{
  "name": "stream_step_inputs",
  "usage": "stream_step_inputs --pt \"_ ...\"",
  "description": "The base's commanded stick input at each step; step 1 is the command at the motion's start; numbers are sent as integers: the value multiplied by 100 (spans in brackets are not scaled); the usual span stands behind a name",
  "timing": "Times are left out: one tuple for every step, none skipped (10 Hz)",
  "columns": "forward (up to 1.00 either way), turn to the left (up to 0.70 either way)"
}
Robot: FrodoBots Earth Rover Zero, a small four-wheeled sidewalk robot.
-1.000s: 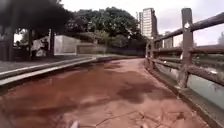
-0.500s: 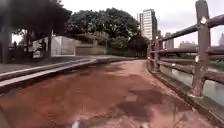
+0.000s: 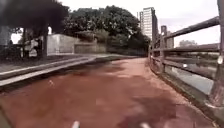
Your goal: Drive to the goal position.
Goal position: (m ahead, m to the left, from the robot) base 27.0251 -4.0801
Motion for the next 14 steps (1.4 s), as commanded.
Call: stream_step_inputs --pt "70 -8" --pt "70 0" --pt "70 0" --pt "70 0" --pt "70 0" --pt "70 0" --pt "70 0" --pt "70 0" --pt "70 0" --pt "70 0" --pt "70 0" --pt "70 0" --pt "70 0" --pt "70 0"
